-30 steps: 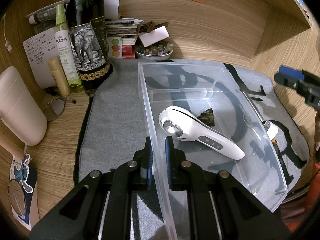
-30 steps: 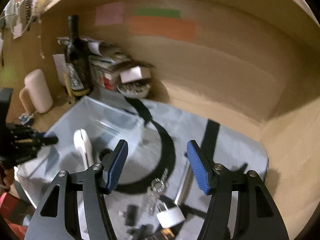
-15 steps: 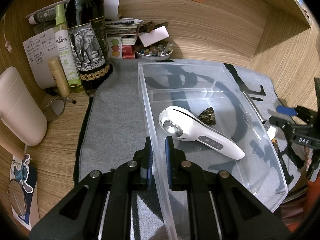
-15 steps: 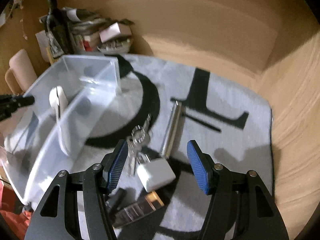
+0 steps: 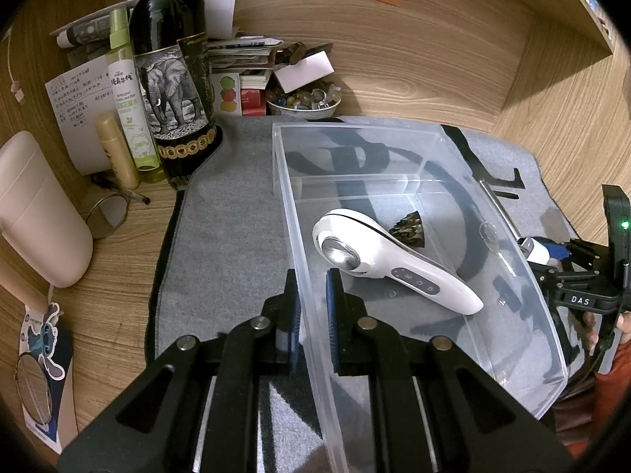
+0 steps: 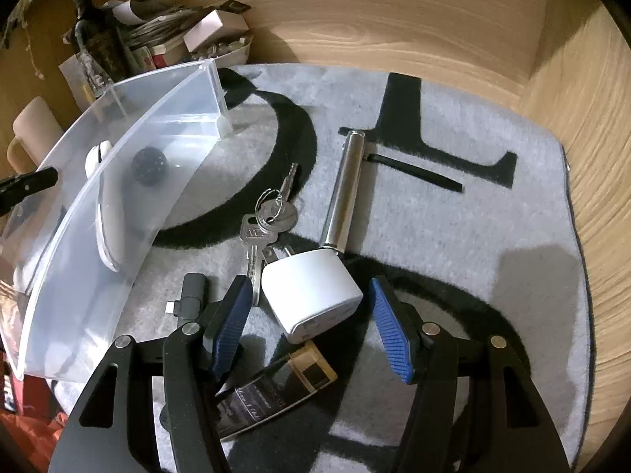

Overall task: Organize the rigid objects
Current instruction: 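Grasp the white plug adapter with the right gripper, then carry the white plug adapter into the box and open the right gripper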

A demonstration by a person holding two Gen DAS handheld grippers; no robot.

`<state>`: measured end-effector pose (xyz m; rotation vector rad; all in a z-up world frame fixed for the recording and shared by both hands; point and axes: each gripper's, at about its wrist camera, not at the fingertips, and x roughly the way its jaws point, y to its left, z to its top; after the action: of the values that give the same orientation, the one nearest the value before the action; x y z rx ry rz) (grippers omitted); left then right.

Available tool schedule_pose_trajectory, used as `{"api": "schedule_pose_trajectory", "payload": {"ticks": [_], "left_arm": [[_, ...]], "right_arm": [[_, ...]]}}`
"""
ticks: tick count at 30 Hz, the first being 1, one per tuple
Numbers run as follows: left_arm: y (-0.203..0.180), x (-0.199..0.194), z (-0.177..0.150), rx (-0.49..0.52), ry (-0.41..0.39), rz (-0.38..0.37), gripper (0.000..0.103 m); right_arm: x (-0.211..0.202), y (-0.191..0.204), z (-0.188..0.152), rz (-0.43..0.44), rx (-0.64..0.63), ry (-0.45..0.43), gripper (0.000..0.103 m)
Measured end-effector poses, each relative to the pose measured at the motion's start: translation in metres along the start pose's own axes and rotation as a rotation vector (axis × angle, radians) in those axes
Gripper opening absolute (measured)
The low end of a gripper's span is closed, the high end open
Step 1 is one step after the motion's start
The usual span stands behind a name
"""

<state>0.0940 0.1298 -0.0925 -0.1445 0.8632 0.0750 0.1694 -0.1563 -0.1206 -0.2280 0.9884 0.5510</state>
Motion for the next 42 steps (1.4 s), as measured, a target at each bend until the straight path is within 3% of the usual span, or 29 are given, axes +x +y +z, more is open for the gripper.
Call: {"api": "schedule_pose_trajectory", "payload": {"ticks": [3,18,31,42], "left_arm": [[0.0,0.0,0.0,0.0,0.0,0.0,0.011],[0.0,0.0,0.0,0.001,0.0,0.0,0.011],[-0.001,0.0,-0.001,0.001,-0.001,0.001,0.011],[-0.001,0.0,-0.001,0.002,-0.001,0.002,0.011]], "right_arm": [[-0.001,-0.001,-0.001,0.01,-0.003,-0.009,0.043],[-0.038,0.012,0.017,-0.007,-0.042,-0.131,0.043],[-0.077,0.052,0.053,0.023,-0.153,-0.29,0.043],[-0.066,0.108,0.065,0.107,-0.269,-0.292,0.043]]}}
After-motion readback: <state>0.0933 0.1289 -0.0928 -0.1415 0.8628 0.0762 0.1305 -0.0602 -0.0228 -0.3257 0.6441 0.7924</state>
